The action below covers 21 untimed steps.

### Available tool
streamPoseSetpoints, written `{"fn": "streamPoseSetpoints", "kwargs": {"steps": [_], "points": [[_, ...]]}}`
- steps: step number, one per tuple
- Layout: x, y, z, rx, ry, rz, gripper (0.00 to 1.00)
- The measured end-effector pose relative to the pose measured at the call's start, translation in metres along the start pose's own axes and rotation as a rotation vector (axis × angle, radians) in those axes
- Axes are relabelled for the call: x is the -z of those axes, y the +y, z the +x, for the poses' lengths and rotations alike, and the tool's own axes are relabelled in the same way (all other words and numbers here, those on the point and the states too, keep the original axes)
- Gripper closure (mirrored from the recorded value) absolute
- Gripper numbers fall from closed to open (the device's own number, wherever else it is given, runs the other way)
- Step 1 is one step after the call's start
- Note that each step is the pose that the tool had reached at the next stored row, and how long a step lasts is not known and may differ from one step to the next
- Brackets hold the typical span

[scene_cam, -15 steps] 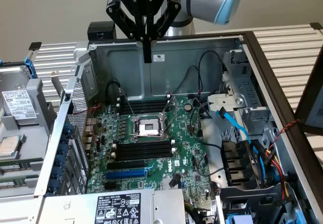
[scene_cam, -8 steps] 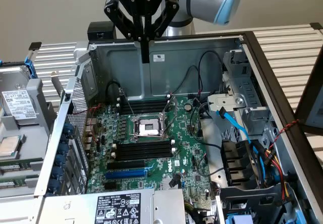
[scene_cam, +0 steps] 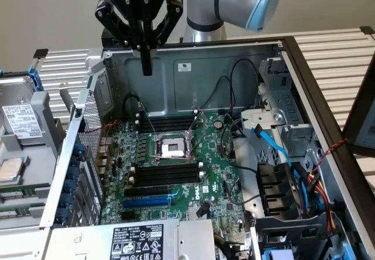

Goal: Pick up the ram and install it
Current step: 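Reach for the ram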

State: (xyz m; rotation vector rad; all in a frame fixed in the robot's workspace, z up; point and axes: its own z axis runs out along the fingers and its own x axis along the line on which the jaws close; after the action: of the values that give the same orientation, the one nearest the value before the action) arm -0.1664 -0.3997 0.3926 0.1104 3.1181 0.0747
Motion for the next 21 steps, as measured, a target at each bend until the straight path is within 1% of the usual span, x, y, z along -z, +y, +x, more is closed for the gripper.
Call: {"fn": "streamPoseSetpoints", "kwargs": {"steps": [11, 21], "points": [[0.0003, -0.0042, 0.050, 0.000, 0.0000, -0.0003, 0.89], [-0.0054, -0.0079, 0.095, 0.000, 0.0000, -0.0003, 0.89]]}}
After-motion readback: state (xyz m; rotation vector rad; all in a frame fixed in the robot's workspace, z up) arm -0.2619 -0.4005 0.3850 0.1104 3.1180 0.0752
